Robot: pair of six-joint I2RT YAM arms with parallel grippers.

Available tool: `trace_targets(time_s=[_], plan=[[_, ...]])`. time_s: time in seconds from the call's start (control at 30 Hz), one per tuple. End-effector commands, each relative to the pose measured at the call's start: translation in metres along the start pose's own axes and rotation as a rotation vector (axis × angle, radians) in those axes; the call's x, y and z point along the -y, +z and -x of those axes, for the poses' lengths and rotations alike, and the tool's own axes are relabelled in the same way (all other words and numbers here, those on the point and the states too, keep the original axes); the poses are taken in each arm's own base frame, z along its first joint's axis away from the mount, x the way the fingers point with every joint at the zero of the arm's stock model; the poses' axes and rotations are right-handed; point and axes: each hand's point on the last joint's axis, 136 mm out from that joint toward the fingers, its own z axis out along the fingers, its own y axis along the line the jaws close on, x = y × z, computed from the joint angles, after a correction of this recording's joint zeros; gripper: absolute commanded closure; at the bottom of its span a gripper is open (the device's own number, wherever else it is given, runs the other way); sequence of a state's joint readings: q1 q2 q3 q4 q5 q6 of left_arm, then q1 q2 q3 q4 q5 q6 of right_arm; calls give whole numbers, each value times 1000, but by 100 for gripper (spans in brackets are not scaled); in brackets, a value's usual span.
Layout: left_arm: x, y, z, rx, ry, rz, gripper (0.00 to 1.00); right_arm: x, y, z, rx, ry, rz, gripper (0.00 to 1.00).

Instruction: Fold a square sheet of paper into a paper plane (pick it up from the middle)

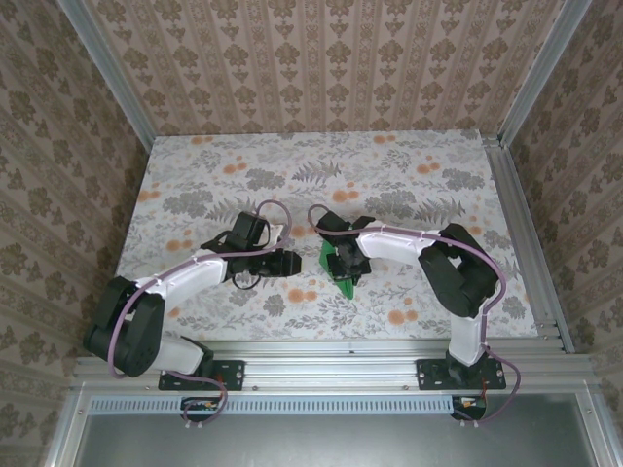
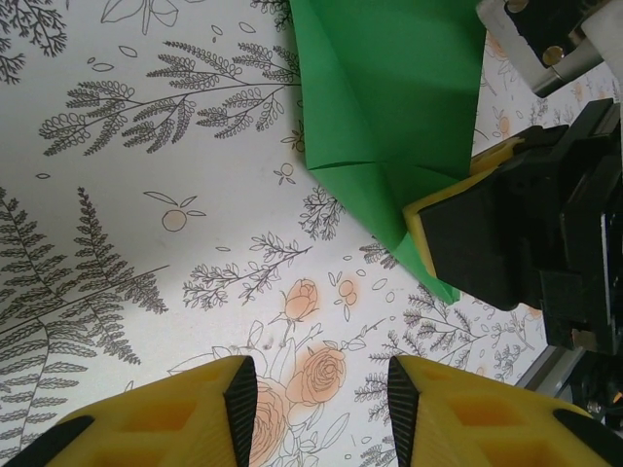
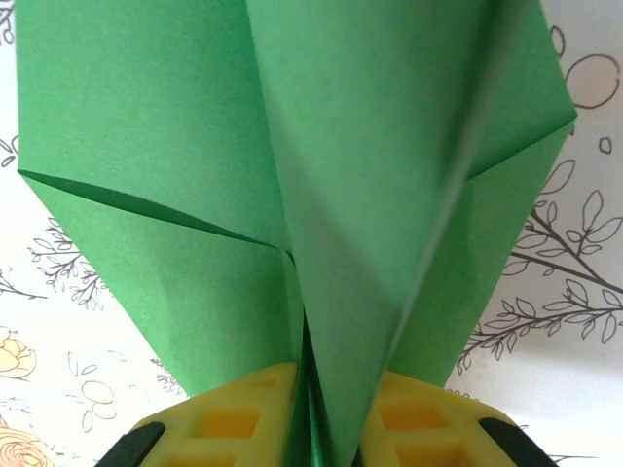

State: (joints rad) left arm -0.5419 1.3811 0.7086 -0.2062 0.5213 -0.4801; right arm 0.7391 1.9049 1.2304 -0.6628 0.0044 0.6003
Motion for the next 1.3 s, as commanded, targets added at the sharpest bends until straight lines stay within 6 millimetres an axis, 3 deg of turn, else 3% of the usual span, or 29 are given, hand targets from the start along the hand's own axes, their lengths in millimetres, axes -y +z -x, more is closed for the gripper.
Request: trace_targets(time_s=[0.0,0.4,0.7,0.97,1.27], plan=[[5,-1,0,7,-7,-29,57,5,20,-12,-42,-40,-67,81],[-2,5,-5,-9,-16,-20,55,0,13,-6,-18,-96,-153,91],[5,-2,1,9,22,-28,44,-10,9,-4,-4,-88,-108,92],[21,-23,24,55,105,-18,34,-13,-48,6,80,-101,-61,68],[30,-60,57,157,319,90,11,-5,-126,17,242,-223,69,51]])
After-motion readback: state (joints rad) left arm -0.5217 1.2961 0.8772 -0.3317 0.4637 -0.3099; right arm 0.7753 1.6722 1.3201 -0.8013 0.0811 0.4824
